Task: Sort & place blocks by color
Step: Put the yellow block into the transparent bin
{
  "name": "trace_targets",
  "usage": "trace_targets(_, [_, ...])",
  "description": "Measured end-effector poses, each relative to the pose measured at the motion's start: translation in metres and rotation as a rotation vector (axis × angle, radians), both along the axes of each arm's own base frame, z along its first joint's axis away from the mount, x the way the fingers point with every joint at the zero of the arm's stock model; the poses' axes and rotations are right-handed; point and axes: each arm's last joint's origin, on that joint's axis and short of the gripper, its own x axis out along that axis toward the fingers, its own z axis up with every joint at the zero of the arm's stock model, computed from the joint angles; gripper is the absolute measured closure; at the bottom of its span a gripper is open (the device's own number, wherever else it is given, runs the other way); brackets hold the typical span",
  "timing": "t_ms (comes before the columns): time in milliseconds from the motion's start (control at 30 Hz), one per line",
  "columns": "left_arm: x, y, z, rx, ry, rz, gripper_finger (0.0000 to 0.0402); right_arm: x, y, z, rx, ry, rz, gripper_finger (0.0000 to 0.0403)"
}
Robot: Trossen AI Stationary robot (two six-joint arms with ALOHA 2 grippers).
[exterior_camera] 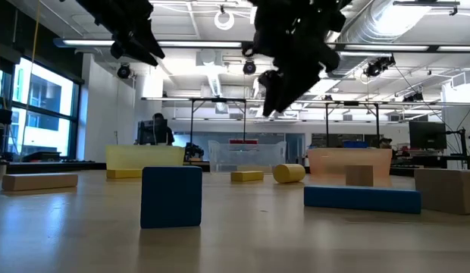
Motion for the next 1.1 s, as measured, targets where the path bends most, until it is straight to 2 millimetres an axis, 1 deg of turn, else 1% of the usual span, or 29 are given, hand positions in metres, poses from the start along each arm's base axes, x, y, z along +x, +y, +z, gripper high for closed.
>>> trace_targets(200, [0.000,0.000,0.000,0.000,0.000,0.000,0.0179,0.007,0.012,-0.027,-0.117,0.128,0.073,0.0179])
trace_targets(433, [0.000,0.000,0.000,0.000,0.000,0.000,0.0179,0.013,0.011,-0.053,-0.146,0.214,0.066,0.0179])
trace_targets(667, [0.000,0.000,0.000,0.000,0.000,0.000,0.0179,0.015,0.007,-0.067,-0.158,0.262,0.053,0.0179])
trace_targets(967, [0.000,0.000,0.000,0.002,0.002,0.003,0.0179,0.016,0.006,-0.083,-0.166,0.324,0.053,0.0179])
trace_targets(1033, [0.000,0.000,0.000,0.002,0.002,0.003,0.0179,0.017,0.006,-0.086,-0.180,0.334,0.049,0.0183])
trace_targets(1100, [0.000,0.000,0.000,0.002,0.002,0.003,0.0179,0.017,0.006,-0.086,-0.182,0.337,0.048,0.0198])
